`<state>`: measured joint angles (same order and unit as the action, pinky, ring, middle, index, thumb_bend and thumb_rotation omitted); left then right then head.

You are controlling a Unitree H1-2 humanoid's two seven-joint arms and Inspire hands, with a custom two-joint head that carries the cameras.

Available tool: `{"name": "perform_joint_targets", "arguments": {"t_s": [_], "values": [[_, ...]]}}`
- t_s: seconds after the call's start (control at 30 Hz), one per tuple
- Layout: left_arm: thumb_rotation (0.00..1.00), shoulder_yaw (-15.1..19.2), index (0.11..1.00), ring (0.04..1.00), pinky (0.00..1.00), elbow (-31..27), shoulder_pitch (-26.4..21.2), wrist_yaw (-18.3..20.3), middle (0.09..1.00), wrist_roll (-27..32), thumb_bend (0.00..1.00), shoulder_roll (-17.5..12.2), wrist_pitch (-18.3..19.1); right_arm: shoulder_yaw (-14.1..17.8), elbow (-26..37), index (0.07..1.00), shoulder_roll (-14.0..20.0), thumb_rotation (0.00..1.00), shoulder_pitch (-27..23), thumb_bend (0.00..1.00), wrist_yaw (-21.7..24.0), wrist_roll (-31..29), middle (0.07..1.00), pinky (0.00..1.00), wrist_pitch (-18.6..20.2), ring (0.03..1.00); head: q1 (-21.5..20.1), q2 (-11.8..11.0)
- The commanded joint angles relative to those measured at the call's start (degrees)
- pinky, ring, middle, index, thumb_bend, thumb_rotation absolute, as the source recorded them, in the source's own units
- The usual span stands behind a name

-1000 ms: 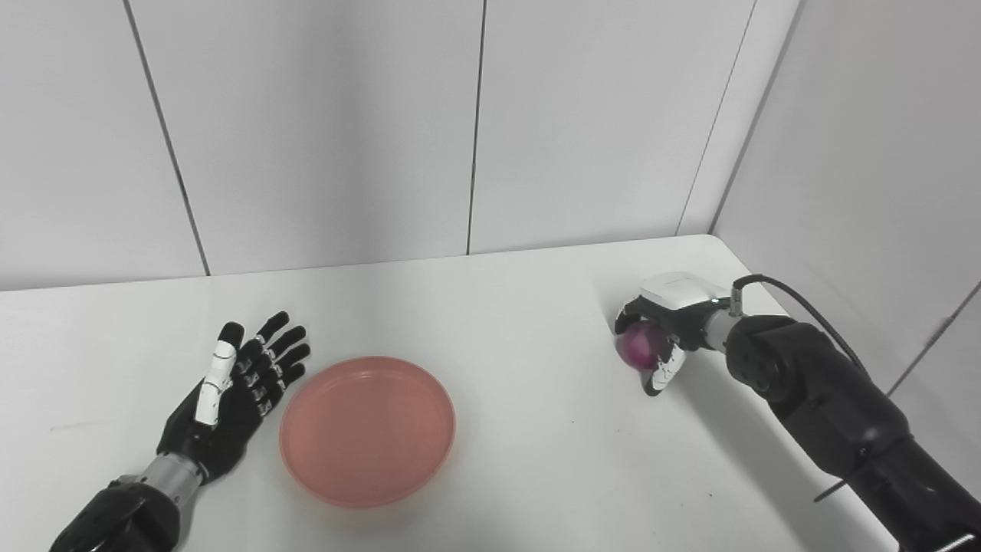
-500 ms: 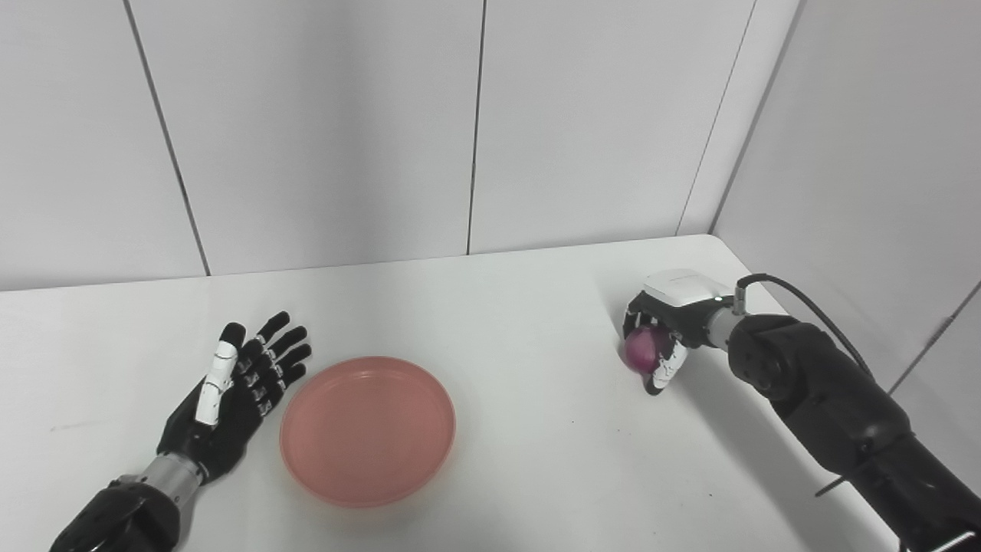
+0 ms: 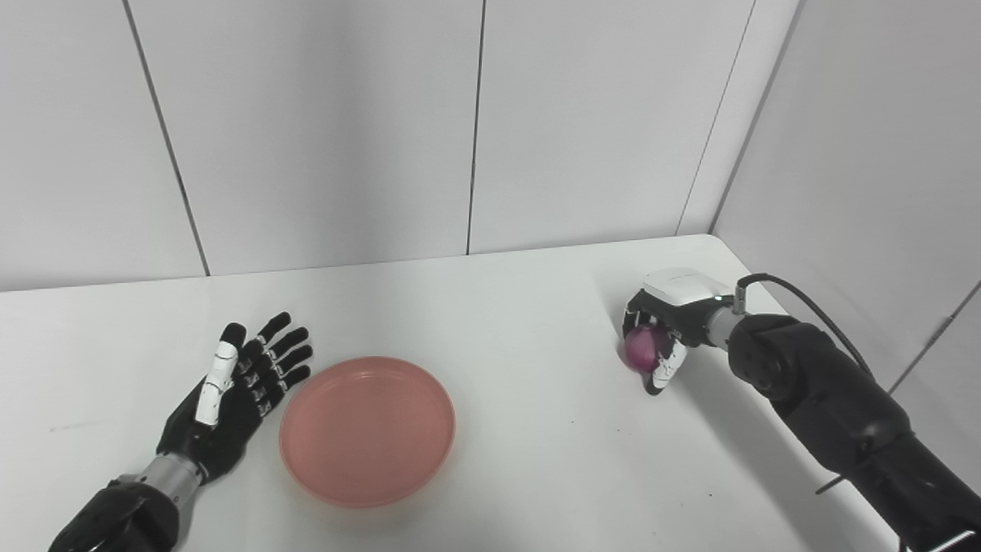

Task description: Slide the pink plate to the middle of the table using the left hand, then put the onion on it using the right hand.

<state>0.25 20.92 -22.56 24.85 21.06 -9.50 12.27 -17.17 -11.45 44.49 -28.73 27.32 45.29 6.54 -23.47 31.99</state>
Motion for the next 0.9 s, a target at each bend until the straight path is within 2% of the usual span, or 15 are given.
{"name": "perform_joint_targets", "arguments": {"t_s": [0.0,0.03,0.17,0.4,0.57,0.67,0.87], "values": [[0.90,-0.9,0.949,0.940,0.95,2.2,2.2,-1.4,0.941,-2.3,0.75,-0.7,3.7,0.6,1.5,0.534,2.0,0.00,-1.0,0.52,0.6,-0.3,0.437,0.39,-0.9,0.442,0.1,0.1],[0.91,-0.9,0.953,0.947,0.97,2.0,2.2,-1.6,0.946,-2.2,0.74,-0.6,3.9,0.6,2.0,0.509,2.1,0.00,-1.0,0.53,0.9,-0.4,0.465,0.39,-0.8,0.438,0.1,0.1],[0.90,-1.1,0.946,0.940,0.96,2.3,2.1,-1.6,0.939,-2.4,0.75,-0.5,3.7,1.4,3.6,0.527,2.5,0.00,-1.8,0.52,0.9,-2.1,0.442,0.39,-2.7,0.448,0.3,0.1],[0.90,-1.3,0.949,0.930,0.94,3.2,1.8,-1.6,0.932,-2.9,0.76,-0.5,2.9,2.1,9.8,0.519,1.9,0.00,-3.7,0.53,3.3,-1.9,0.446,0.39,-0.2,0.456,0.9,0.1],[0.90,-1.3,0.959,0.940,0.96,2.0,2.1,-2.0,0.942,-2.8,0.75,0.1,3.7,2.8,12.9,0.518,1.1,0.00,-5.7,0.53,2.7,-3.8,0.450,0.37,-3.2,0.445,1.5,0.2],[0.90,-1.4,0.960,0.943,0.97,2.6,2.1,-2.2,0.946,-3.2,0.75,0.4,3.2,2.7,14.3,0.535,0.7,0.00,-7.0,0.52,2.0,-4.3,0.489,0.38,-5.1,0.409,2.2,-0.4],[0.92,-2.5,0.960,0.933,0.93,3.0,2.3,-3.2,0.936,-4.4,0.75,1.5,2.5,2.9,16.6,0.530,-1.8,0.00,-9.2,0.51,0.8,-5.1,0.509,0.41,-7.6,0.410,4.5,-0.7]]}}
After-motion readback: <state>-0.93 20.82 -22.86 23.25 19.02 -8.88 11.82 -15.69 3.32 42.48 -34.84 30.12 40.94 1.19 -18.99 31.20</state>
